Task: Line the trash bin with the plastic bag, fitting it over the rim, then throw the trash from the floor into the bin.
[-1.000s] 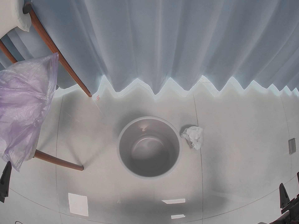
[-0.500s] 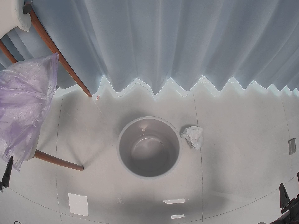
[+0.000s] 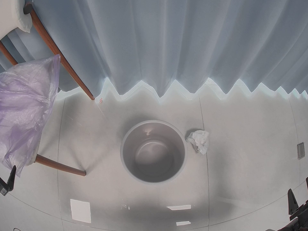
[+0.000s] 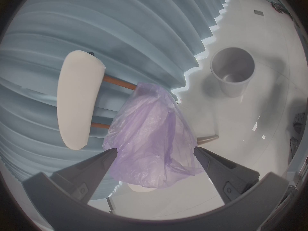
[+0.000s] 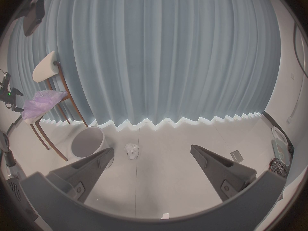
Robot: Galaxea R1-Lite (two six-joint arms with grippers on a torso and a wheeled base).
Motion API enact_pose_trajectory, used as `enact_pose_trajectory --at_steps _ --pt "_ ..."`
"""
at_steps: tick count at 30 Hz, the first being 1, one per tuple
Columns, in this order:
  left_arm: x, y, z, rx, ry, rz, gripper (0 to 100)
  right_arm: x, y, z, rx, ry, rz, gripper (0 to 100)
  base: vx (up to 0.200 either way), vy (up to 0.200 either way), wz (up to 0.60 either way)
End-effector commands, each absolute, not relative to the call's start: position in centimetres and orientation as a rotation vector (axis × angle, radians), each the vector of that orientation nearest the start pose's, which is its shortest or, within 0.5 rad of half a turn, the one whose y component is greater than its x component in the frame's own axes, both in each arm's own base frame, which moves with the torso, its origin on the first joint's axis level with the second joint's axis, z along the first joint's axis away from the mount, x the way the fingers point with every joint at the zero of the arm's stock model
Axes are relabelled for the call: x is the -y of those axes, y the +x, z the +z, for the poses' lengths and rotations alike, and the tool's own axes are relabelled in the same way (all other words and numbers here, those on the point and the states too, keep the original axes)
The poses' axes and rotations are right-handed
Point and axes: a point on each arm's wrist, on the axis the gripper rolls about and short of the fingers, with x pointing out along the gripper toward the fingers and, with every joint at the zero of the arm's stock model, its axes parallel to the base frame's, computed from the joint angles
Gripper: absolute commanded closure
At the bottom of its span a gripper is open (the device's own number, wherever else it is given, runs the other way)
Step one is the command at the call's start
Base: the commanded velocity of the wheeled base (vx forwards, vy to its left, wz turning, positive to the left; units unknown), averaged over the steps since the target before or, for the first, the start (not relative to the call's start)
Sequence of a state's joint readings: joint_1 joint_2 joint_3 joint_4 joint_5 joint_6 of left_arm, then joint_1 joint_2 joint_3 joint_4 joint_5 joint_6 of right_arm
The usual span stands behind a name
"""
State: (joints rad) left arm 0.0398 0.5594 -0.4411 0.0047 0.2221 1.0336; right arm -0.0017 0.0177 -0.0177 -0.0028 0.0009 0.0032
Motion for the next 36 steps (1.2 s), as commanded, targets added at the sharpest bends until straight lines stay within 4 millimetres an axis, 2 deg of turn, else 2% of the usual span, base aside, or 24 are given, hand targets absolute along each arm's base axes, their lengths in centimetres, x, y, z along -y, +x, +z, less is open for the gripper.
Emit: enact_pose_trajectory --at_steps 1,4,8,13,14,16,22,27,31,36 --pt "-0.8 6.4 20.9 -0.361 1.062 0.135 0 0.0 -2.3 7.6 0.003 0.003 0.000 0 0.000 0.000 0.00" --pt "-0.8 8.8 22.1 -0.377 1.070 0.106 0 0.0 -2.3 7.6 0.003 0.003 0.000 0 0.000 0.000 0.00" --pt "-0.2 11.4 22.5 -0.384 1.091 0.021 0 0.0 -2.3 7.6 0.003 0.003 -0.002 0 0.000 0.000 0.00" --pt "0.3 13.9 22.3 -0.405 1.103 -0.029 0 0.0 -2.3 7.6 0.003 0.003 0.000 0 0.000 0.000 0.00" --pt "0.3 13.9 22.3 -0.405 1.103 -0.029 0 0.0 -2.3 7.6 0.003 0.003 0.000 0 0.000 0.000 0.00" --pt "0.4 15.7 22.0 -0.434 1.105 -0.046 0 0.0 -2.3 7.6 0.003 0.003 0.000 0 0.000 0.000 0.00" --pt "0.5 17.9 22.0 -0.462 1.109 -0.066 0 0.0 -2.3 7.6 0.003 0.003 0.000 0 0.000 0.000 0.00" --pt "0.4 21.1 22.1 -0.453 1.109 -0.039 0 0.0 -2.3 7.6 0.003 0.003 0.000 0 0.000 0.000 0.00" --pt "0.4 22.7 22.8 -0.426 1.108 -0.013 0 0.0 -2.3 7.6 0.003 0.003 0.000 0 0.000 0.000 0.00" --pt "0.0 23.7 22.2 -0.472 1.108 0.006 0 0.0 -2.3 7.6 0.003 0.003 -0.002 0 0.000 0.000 0.00"
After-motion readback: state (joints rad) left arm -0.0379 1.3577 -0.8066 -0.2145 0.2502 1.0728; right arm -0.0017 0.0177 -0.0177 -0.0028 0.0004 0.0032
